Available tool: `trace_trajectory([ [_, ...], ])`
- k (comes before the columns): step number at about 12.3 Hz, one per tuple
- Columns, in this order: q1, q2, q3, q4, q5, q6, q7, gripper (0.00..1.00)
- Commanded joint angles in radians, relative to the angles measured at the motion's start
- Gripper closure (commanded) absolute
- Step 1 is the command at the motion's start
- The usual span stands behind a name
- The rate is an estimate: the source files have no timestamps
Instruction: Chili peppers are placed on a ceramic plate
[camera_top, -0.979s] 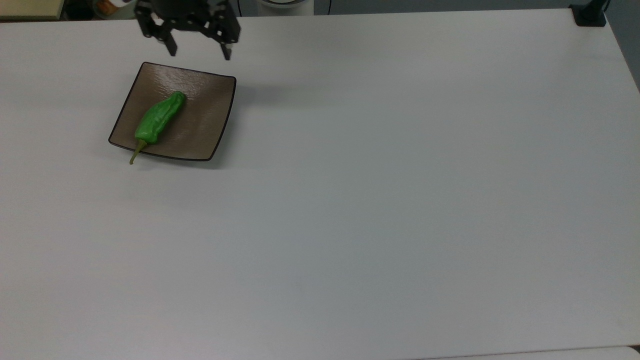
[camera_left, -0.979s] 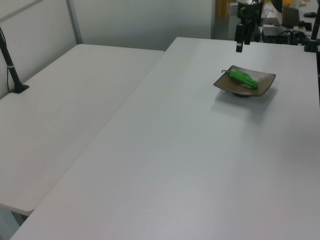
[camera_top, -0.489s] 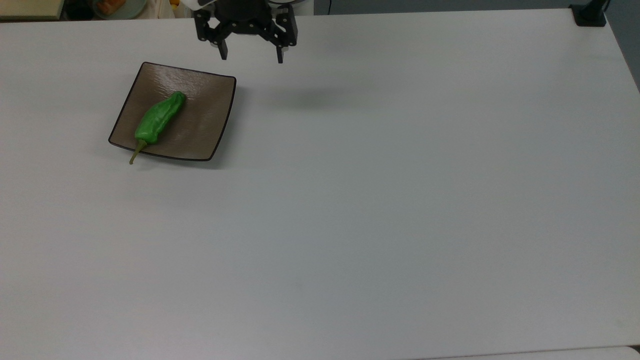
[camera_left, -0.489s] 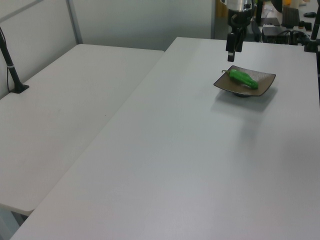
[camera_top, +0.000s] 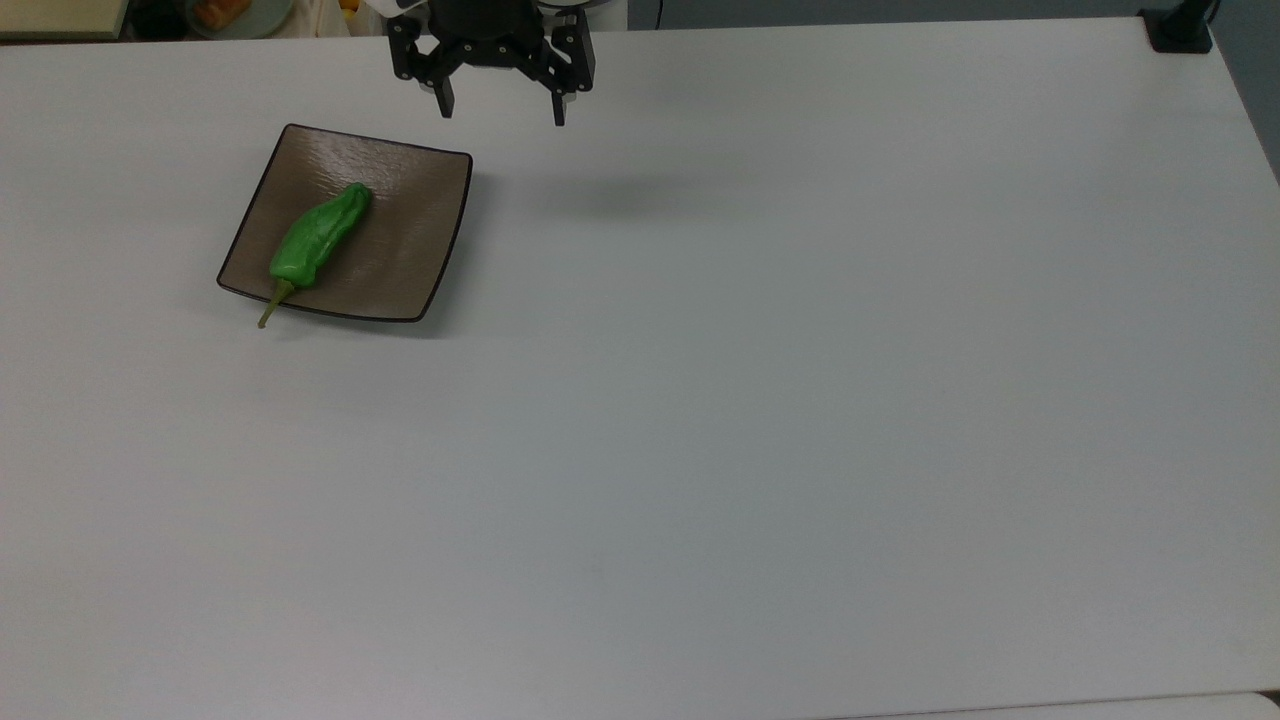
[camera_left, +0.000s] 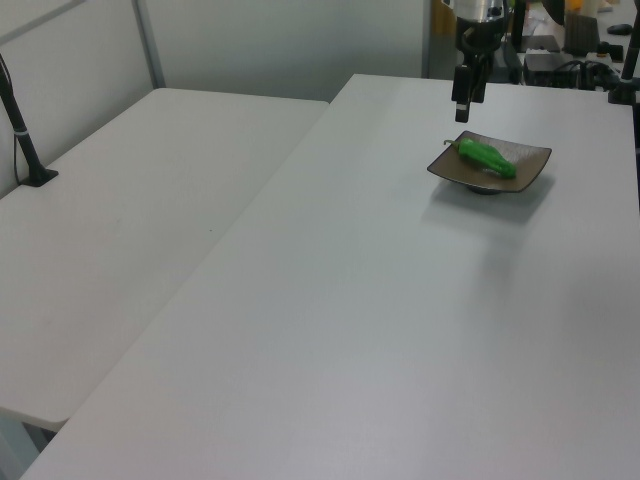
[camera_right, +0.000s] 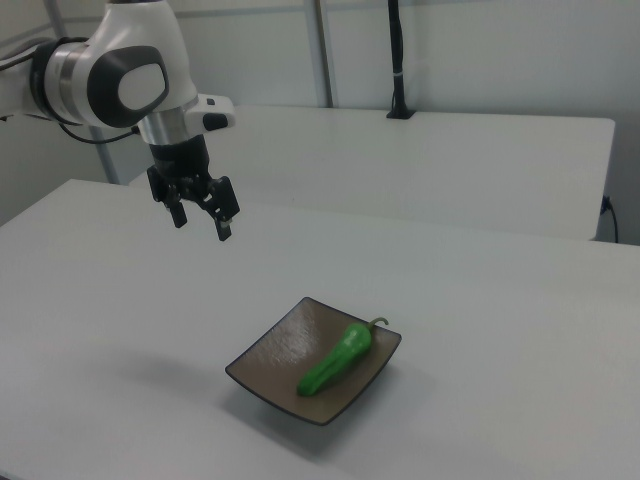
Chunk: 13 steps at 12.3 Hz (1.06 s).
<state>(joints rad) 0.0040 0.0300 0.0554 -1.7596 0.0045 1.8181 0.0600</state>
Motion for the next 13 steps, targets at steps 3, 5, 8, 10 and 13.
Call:
trace_trajectory([
  [3,0.071,-0.019,-0.067,-0.004,-0.017,-0.02,0.001,0.0],
  [5,0.088,-0.018,-0.085,-0.004,-0.017,-0.02,0.0,0.0],
  [8,0.088,-0.019,-0.085,-0.004,-0.017,-0.019,0.01,0.0],
  [10,0.083,-0.021,-0.085,-0.003,-0.017,-0.011,0.012,0.0],
  [13,0.082,-0.021,-0.085,-0.003,-0.017,-0.017,0.0,0.0],
])
